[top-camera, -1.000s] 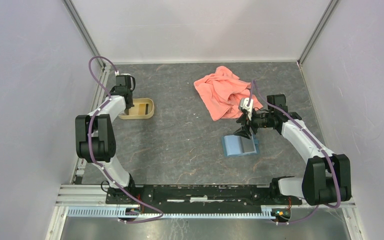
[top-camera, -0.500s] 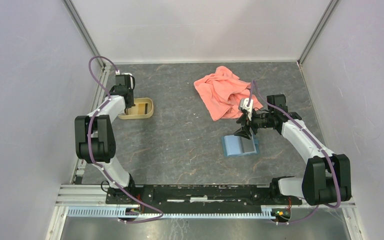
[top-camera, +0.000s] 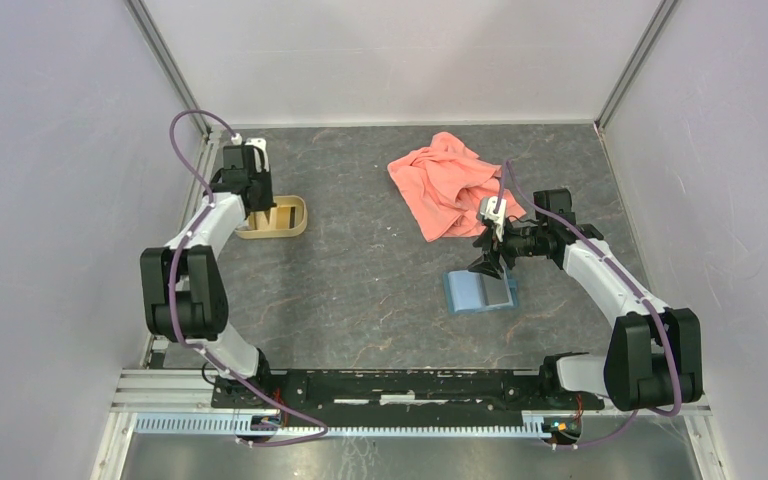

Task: Put the credit cards into the card holder
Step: Pick up the credit card from the storage box.

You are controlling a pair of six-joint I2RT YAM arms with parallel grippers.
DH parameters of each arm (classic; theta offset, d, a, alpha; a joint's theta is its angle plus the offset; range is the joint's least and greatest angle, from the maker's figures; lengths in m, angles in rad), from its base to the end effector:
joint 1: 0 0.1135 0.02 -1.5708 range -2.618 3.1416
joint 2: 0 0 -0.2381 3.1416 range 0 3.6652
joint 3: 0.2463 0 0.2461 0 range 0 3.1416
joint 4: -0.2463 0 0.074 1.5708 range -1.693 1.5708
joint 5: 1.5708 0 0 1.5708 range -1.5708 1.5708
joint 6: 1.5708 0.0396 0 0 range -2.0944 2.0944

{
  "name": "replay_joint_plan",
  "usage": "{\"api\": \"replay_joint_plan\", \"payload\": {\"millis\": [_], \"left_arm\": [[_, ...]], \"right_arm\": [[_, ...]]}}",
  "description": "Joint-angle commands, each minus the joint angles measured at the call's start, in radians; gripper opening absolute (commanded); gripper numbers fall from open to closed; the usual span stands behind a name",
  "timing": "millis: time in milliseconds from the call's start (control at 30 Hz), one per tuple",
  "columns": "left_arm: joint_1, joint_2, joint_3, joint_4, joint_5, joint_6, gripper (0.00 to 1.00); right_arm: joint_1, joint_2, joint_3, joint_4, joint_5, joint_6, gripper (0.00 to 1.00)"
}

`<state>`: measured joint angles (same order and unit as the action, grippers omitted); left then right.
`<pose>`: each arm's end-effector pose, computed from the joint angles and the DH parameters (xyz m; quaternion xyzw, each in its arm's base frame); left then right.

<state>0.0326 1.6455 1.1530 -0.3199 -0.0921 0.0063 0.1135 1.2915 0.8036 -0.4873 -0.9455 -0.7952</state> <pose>0.3542 0.0152 0.2086 -0.0292 0.9277 0.0499 0.3689 0.2426 0.0600 0.2030 -0.4936 0.7062 0.3229 0.3917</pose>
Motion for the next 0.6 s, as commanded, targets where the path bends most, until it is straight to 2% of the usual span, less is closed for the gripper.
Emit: {"api": "replay_joint_plan", "payload": {"millis": [0, 133, 267, 333, 433, 567], "left_arm": [[0.004, -0.109, 0.019, 0.003, 0.273, -0.093, 0.02], [0.004, -0.199, -0.091, 0.113, 0.550, -0.220, 0.02], [-0.006, -0.286, -0.276, 0.384, 0.796, -0.438, 0.02], [-0.021, -0.324, -0.371, 0.534, 0.862, -0.555, 0.02], [-0.149, -0.364, -0.509, 0.791, 0.874, -0.715, 0.02], [-0.391, -0.354, -0.601, 1.004, 0.733, -0.836, 0.07]], "right_arm": [[0.003, -0.001, 0.040, 0.005, 0.002, -0.020, 0.67], [0.002, -0.002, 0.042, 0.003, 0.009, -0.024, 0.67], [0.000, -0.004, 0.042, 0.000, 0.010, -0.028, 0.67], [-0.002, -0.005, 0.042, -0.001, 0.010, -0.029, 0.67], [-0.020, -0.008, 0.044, -0.006, 0.007, -0.030, 0.67], [-0.067, -0.015, 0.044, -0.009, 0.002, -0.030, 0.67]]}}
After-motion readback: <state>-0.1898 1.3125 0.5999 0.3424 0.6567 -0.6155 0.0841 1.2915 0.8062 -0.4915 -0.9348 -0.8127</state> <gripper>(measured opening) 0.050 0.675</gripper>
